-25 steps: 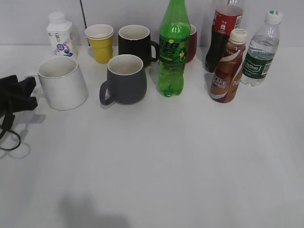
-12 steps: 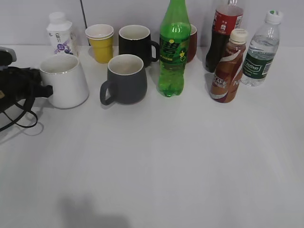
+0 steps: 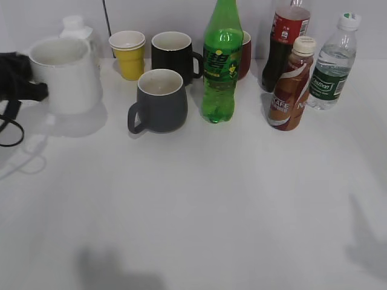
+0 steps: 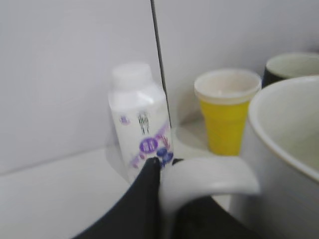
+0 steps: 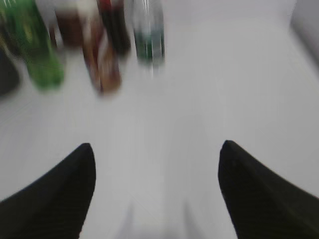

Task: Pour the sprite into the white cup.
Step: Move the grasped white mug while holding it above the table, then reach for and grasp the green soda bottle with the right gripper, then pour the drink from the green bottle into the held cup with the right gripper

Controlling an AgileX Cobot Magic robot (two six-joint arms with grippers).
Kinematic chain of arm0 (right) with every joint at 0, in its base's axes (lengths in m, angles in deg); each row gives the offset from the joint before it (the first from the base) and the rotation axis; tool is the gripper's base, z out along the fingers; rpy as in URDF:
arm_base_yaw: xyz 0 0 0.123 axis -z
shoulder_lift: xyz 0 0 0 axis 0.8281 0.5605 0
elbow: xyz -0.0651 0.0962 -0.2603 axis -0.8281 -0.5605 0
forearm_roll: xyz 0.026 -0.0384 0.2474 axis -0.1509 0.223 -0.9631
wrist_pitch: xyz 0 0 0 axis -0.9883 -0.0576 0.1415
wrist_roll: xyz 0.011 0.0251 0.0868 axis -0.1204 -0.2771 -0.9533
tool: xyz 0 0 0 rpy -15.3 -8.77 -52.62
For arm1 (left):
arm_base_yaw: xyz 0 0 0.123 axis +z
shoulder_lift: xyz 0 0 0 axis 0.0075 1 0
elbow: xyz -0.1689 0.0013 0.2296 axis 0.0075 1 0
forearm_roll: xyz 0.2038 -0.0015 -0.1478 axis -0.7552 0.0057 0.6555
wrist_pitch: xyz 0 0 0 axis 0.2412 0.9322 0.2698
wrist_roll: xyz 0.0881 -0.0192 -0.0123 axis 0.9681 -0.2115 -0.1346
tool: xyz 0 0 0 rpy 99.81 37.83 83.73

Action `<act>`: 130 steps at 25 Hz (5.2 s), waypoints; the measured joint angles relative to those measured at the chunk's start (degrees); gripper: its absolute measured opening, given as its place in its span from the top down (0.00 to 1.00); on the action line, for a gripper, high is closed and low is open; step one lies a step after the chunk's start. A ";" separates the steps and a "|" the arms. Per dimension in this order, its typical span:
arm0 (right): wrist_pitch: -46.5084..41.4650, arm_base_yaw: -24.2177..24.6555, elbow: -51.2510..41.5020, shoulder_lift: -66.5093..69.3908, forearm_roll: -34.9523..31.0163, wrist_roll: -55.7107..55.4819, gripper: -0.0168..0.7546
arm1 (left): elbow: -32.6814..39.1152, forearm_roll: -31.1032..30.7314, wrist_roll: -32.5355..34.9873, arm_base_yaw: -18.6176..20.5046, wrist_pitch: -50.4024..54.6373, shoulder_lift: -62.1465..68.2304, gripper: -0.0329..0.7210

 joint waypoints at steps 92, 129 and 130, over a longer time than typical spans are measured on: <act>44.09 -26.23 24.72 80.95 68.19 -17.78 0.55 | 2.52 3.60 0.00 -25.96 36.31 -27.85 0.91; 42.28 -27.25 24.72 80.95 50.68 29.79 0.55 | 0.99 1.10 0.00 -25.96 38.51 -26.39 0.91; 42.28 -27.25 24.72 80.95 48.19 32.01 0.55 | 0.99 1.04 0.00 -25.96 38.51 -26.39 0.91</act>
